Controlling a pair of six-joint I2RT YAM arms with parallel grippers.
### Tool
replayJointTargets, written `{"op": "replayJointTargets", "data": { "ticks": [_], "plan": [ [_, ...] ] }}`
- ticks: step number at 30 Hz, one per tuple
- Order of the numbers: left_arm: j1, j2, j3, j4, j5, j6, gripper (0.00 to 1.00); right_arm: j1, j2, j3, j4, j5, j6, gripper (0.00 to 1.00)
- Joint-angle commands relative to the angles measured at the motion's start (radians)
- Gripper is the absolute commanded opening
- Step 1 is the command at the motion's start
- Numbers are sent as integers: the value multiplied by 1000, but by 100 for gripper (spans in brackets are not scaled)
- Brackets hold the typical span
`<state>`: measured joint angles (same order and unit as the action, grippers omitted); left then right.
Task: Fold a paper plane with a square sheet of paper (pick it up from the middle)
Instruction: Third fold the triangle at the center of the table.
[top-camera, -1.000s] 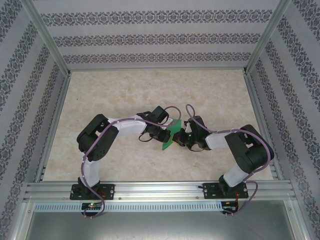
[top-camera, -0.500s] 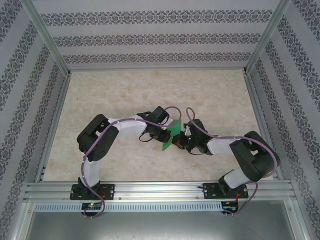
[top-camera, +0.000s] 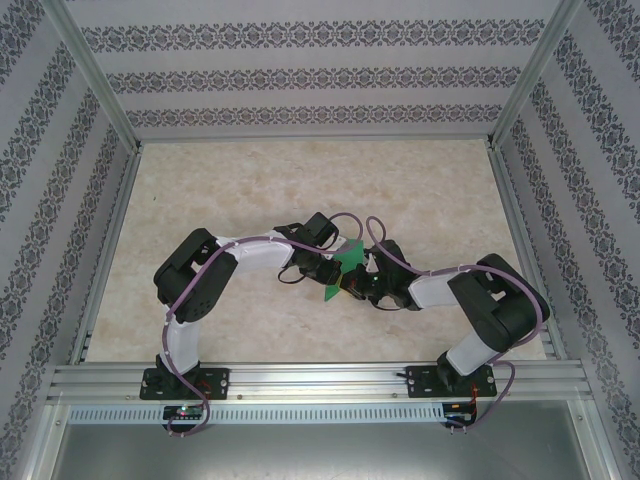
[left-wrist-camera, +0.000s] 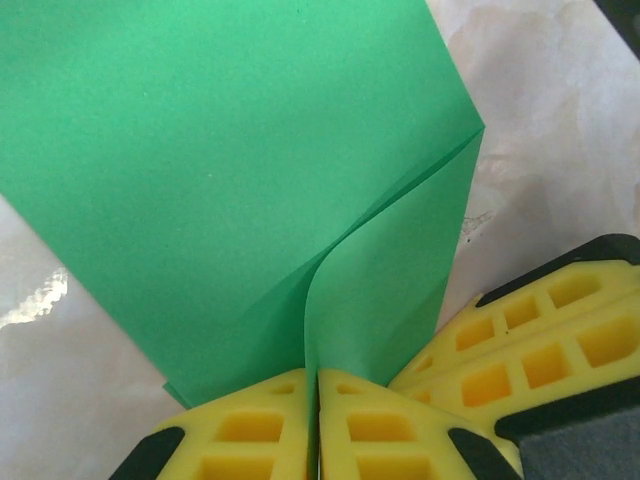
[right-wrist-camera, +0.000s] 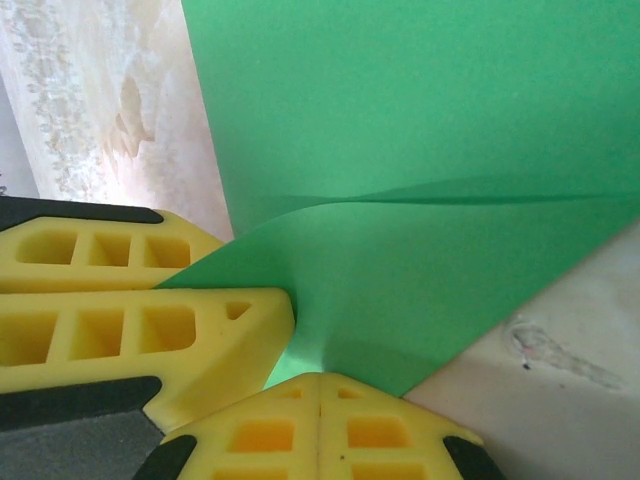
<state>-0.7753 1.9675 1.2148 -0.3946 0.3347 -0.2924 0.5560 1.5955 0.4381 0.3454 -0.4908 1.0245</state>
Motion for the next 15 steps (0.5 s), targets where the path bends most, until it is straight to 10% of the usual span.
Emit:
{"op": "replayJointTargets", "data": {
  "ticks": [1,15],
  "plan": [
    [-15,47,-28,-62,-40,6,11,15,16,-3,21,35,3,3],
    [-15,48,-33,-54,-32,6,11,85,-72,-31,16,102,41,4]
  ]
}}
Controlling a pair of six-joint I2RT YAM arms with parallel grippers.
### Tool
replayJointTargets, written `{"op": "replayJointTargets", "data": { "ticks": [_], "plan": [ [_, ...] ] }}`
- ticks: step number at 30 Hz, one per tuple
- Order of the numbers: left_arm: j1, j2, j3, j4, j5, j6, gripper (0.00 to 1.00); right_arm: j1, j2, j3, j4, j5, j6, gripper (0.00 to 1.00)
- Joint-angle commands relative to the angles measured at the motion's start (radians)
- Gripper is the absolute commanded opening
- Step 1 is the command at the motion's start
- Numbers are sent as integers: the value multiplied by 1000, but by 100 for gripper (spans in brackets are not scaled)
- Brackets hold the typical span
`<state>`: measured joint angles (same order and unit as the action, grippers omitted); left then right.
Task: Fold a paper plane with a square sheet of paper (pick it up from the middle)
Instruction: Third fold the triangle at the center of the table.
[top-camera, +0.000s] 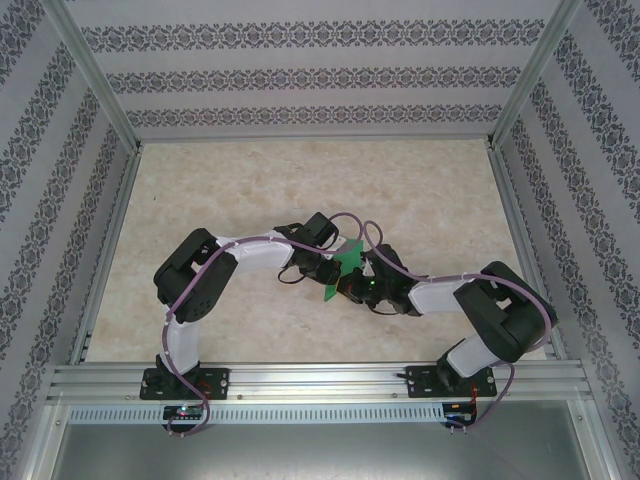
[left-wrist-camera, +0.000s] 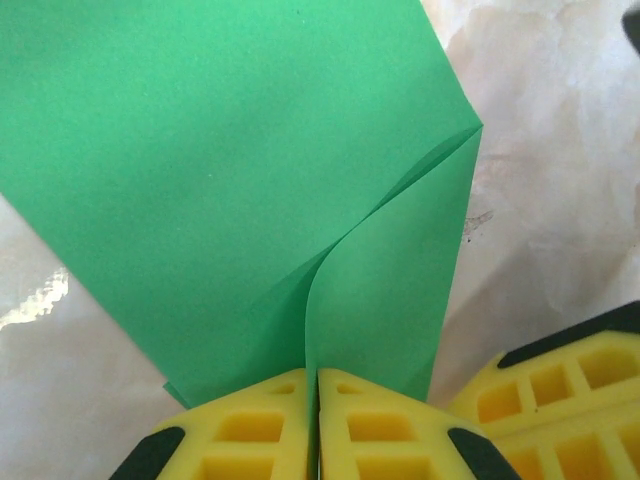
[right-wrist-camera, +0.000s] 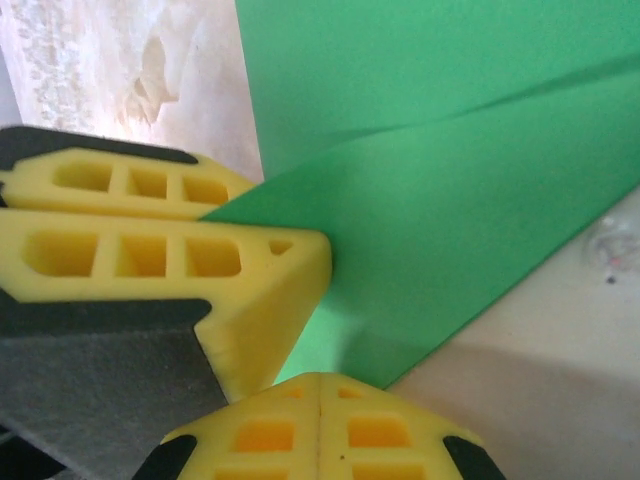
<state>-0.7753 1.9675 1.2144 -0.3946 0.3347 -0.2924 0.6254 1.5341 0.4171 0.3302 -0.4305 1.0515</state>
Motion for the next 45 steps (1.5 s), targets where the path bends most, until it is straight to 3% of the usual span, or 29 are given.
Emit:
{"op": "replayJointTargets", "data": {
  "ticks": [1,6,19,28,35,45],
  "plan": [
    [-15,49,-35,-50,-32,6,11,15,-3,-9,37,38,14,4],
    [-15,51,-42,-53,-33,4,11,29,23,-22,139,25,49,4],
    [-16,52,-51,-44,-34,2,11,39,92,-20,81,72,37,3],
    [-15,58,-58,-36,-33,1,11,53,-119,-15,-108,136,5,4],
    [-15,60,-61,-30,-28,-5,10,108,-173,-42,-62,176,50,5],
    [-15,60,-79,-20,-28,-4,10,158,-40,-47,166,204,113,4]
  ]
}}
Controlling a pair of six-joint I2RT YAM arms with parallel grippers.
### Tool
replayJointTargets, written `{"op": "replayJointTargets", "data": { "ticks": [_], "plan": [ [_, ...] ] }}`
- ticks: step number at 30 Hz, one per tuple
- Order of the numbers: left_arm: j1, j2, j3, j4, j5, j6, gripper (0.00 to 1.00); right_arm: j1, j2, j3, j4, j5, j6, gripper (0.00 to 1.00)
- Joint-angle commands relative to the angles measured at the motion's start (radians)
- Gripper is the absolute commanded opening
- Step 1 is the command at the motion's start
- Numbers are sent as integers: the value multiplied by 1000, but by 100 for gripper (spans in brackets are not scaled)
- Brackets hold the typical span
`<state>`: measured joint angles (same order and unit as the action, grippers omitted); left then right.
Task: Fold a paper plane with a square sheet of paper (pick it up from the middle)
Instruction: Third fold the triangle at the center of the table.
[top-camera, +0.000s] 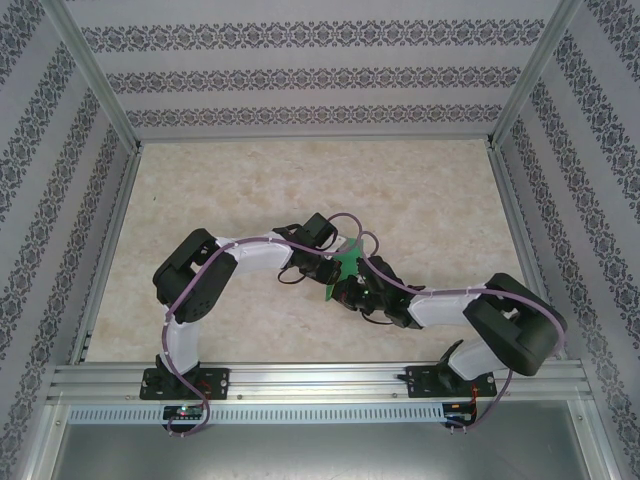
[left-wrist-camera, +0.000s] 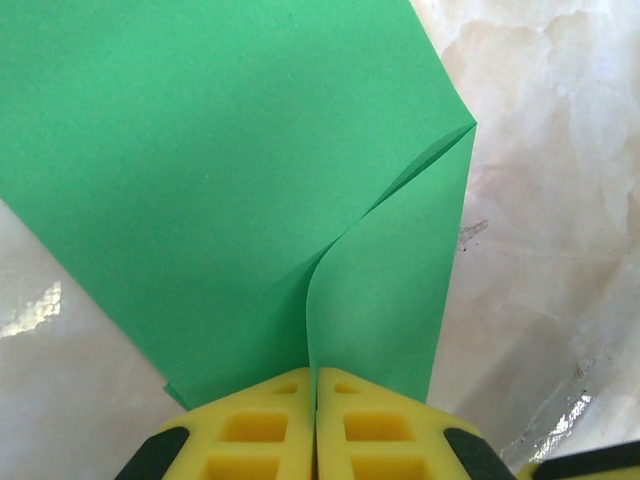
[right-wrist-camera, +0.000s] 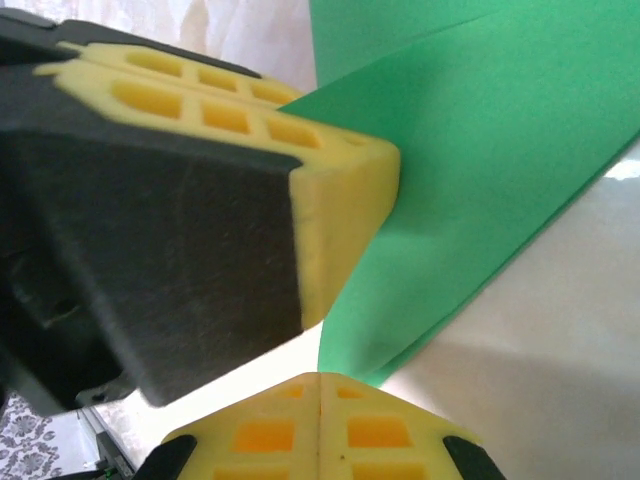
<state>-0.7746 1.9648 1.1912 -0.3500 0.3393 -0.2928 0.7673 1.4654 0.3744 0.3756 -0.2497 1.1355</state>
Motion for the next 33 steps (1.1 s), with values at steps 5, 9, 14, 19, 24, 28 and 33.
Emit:
{"op": "replayJointTargets", "data": {
  "ticks": [5,9,14,19,24,28,33],
  "plan": [
    [-16,60,-67,-63,-42,0,9,21,48,18,96,46,15,3],
    [-16,62,-77,-57,-41,0,10,23,76,12,56,66,18,3],
    [-16,62,-79,-53,-38,-1,10,22,125,-10,80,49,35,1],
    [-16,60,-80,-58,-44,3,9,27,10,-3,-21,73,6,5],
    [-16,61,-74,-57,-40,5,9,54,-25,26,-33,53,-7,5],
    [-15,65,-65,-60,-40,8,9,68,11,3,54,52,23,5],
    [-17,68,-64,-58,-36,7,9,70,64,13,105,62,36,5]
  ]
}}
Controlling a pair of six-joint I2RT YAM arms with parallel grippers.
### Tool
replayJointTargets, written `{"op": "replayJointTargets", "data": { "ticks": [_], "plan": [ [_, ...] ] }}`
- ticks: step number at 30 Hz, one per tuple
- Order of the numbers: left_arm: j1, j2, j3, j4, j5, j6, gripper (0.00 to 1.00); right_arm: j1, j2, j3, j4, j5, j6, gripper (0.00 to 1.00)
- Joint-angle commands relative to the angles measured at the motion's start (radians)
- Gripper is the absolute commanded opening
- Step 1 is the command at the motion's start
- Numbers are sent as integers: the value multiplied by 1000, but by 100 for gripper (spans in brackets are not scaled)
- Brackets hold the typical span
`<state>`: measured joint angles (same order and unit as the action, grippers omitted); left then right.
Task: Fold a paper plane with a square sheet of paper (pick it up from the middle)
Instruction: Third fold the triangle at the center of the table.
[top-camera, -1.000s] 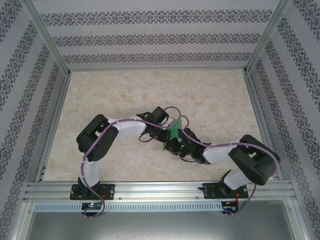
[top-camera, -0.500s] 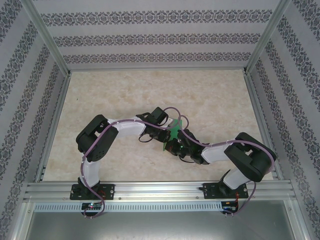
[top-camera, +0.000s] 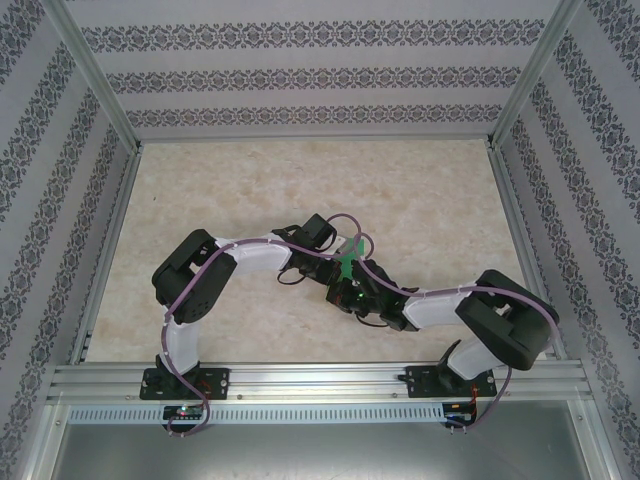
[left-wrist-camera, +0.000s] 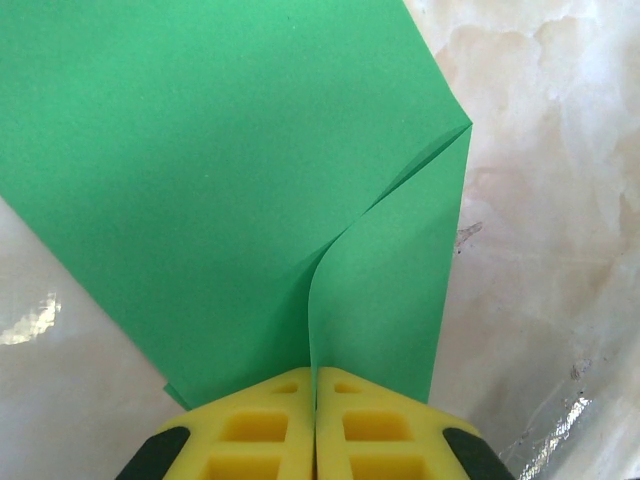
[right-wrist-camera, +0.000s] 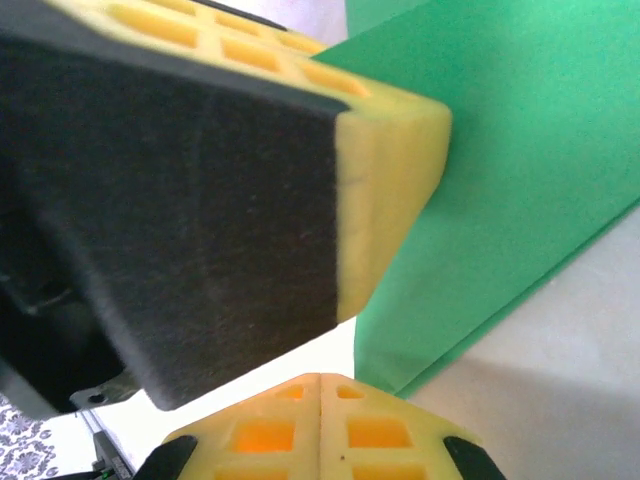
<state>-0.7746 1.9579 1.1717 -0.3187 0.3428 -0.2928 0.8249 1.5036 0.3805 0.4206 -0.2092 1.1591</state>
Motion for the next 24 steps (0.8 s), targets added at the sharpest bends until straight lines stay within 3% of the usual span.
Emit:
{"op": "replayJointTargets", "data": {
  "ticks": [1,5,14,24],
  "plan": [
    [-16,75,-44,-89,-40,7,9,13,38,17,53,19,9,5],
    [-17,75,-46,-88,-36,8,9,15,66,23,42,28,22,3],
    [-16,73,-49,-85,-39,10,9,28,45,94,-311,93,23,3],
    [-16,72,-62,-74,-44,1,9,28,41,128,-349,74,29,4]
  ]
}}
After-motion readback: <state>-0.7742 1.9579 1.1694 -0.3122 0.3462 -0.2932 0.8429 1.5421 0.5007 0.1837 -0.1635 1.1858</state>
